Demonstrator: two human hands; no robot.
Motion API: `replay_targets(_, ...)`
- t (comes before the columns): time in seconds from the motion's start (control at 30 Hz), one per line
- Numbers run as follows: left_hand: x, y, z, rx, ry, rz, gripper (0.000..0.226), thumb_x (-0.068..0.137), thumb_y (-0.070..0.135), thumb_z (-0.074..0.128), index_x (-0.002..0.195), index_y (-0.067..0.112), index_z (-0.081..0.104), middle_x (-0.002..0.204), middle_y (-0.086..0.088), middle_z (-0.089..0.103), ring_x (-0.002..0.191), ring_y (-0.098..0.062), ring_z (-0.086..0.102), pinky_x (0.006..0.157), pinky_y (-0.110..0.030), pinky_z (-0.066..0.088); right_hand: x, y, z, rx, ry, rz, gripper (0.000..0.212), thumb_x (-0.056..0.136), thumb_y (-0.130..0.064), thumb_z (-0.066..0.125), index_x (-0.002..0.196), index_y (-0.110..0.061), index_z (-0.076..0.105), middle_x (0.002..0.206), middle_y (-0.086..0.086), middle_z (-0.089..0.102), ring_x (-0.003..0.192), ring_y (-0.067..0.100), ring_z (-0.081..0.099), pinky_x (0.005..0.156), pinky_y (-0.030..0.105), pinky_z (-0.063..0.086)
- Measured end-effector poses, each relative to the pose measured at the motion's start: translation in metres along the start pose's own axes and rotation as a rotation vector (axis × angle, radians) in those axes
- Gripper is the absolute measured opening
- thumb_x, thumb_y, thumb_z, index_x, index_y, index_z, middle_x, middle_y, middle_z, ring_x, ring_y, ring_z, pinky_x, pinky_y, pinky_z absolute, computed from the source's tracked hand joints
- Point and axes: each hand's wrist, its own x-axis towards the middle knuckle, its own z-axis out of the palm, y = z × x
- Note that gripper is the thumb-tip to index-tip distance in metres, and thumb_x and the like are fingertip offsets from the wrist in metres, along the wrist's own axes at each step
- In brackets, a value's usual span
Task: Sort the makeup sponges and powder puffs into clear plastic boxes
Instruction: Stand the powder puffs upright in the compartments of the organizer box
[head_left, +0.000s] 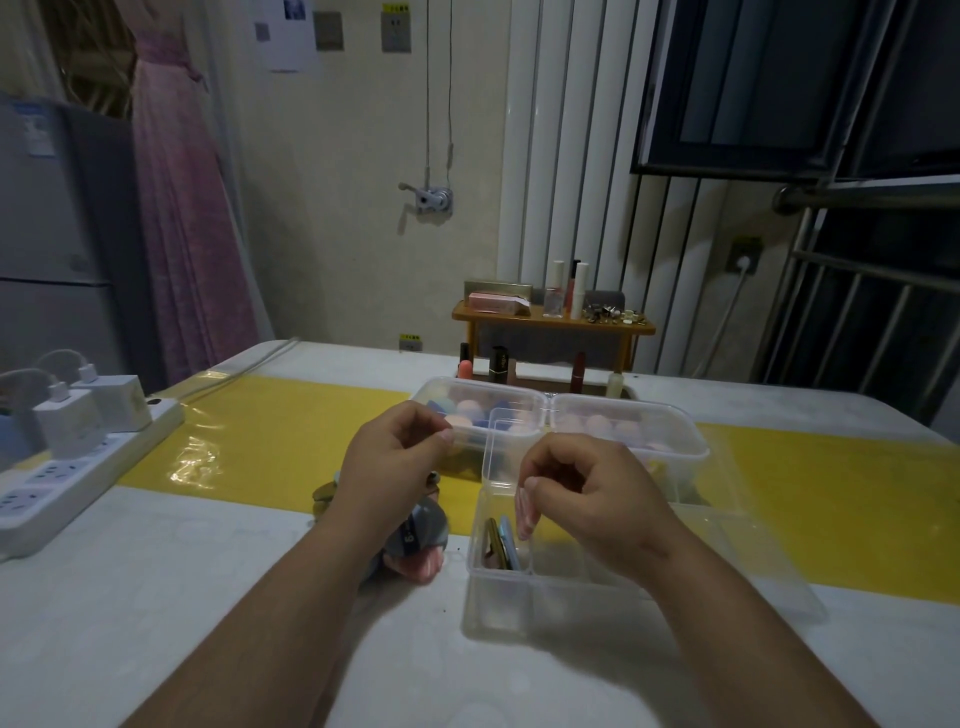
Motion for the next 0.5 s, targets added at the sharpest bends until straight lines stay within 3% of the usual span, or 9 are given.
replay_targets(0.13,-0.0002,0.0007,-0.0001,-0.004,-0.003,-0.010,0.011,0.089,0.008,0.068,0.081,0.016,0.068,0.071,0.001,0.067,0.065,-0.015,0.060,0.052,-0.026,0.053,-0.0006,-0.0009,0.0010,-0.004,-0.025,0.017,0.010,0.078,-0.017,0.058,0.076,-0.019,0.068,0.071,0.004,0.068,0.073,0.028,0.067,0.073,0.052,0.055)
replay_targets(0.27,-0.0005,0.0013,-0.0003,-0.013,-0.002,-0.013,0.009,0.089,0.007,0.067,0.083,0.013,0.068,0.074,-0.003,0.067,0.064,-0.015,0.059,0.049,-0.023,0.050,-0.0006,-0.0009,0.0012,-0.013,-0.063,0.040,0.012,0.080,-0.014,0.062,0.076,-0.022,0.069,0.072,0.002,0.069,0.072,0.020,0.068,0.075,0.048,0.057)
replay_targets(0.4,-0.0009,0.0024,-0.0006,-0.009,0.002,-0.015,0.007,0.089,0.007,0.067,0.084,0.011,0.068,0.078,-0.009,0.068,0.065,-0.015,0.060,0.050,-0.023,0.051,-0.0006,0.0000,0.0023,-0.075,-0.128,0.083,0.018,0.084,-0.013,0.062,0.077,-0.027,0.071,0.074,-0.011,0.070,0.069,0.002,0.065,0.063,0.016,0.051)
replay_targets(0.5,-0.0009,0.0030,-0.0014,-0.006,0.001,-0.010,0.006,0.090,0.007,0.067,0.085,0.010,0.068,0.082,-0.013,0.068,0.068,-0.019,0.061,0.052,-0.028,0.054,0.0003,0.0006,0.0025,-0.138,-0.161,0.102,0.022,0.083,-0.017,0.061,0.075,-0.036,0.068,0.075,-0.016,0.070,0.070,0.000,0.063,0.062,0.013,0.045)
